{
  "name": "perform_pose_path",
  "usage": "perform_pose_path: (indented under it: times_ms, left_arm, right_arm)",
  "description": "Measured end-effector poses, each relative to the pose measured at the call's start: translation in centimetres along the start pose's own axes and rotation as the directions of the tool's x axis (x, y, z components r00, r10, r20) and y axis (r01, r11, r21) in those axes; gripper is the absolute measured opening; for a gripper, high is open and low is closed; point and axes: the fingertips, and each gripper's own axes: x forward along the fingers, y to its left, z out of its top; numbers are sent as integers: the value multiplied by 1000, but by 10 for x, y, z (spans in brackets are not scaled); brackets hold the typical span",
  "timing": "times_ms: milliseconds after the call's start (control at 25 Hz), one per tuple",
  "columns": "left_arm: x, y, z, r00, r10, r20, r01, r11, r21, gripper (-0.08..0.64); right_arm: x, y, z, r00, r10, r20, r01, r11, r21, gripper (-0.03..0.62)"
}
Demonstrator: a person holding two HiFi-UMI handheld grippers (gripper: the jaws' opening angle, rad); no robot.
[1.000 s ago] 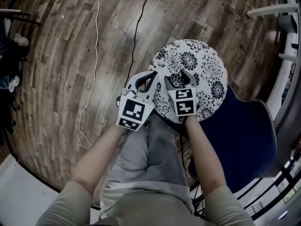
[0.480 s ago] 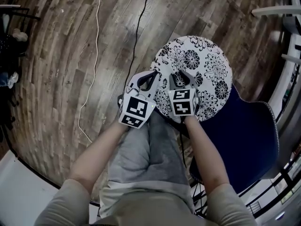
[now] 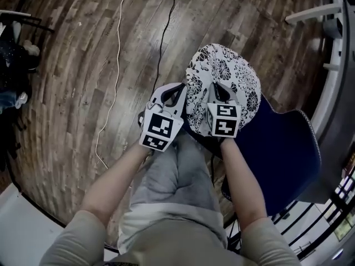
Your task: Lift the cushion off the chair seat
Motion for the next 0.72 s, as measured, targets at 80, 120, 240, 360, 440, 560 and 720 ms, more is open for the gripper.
perform_pose_path:
  times_ms: [80, 120, 240, 360, 440, 560, 720]
  left_arm:
    - [-23, -7, 33, 1000, -1, 31, 1, 1000, 3, 5]
    - [-36, -10, 52, 999, -2, 52, 2, 1000, 3, 5]
    - [-78, -20, 114, 992, 1, 125, -4, 1000, 18, 5]
    - [-115, -26, 178, 980, 11, 201, -21, 999, 50, 5]
    - [-142, -32, 219, 968, 19, 249, -38, 997, 71, 5]
    - [-183, -43, 275, 954, 28, 300, -56, 995, 85, 5]
    - [-244, -65, 344, 932, 19, 362, -59, 993, 101, 5]
  right_arm:
    - [-33, -5, 30, 998, -18, 56, 17, 1000, 12, 6]
    - [-52, -7, 48, 996, -26, 86, 25, 1000, 14, 6]
    - [-115, -12, 108, 981, -43, 188, 41, 999, 12, 6]
    - [-184, -15, 174, 948, -48, 315, 48, 999, 8, 5]
    - [-235, -13, 216, 917, -46, 396, 49, 999, 4, 5]
    - [-316, -10, 274, 865, -43, 499, 52, 999, -5, 6]
    - [-426, -4, 341, 785, -48, 617, 72, 997, -14, 6]
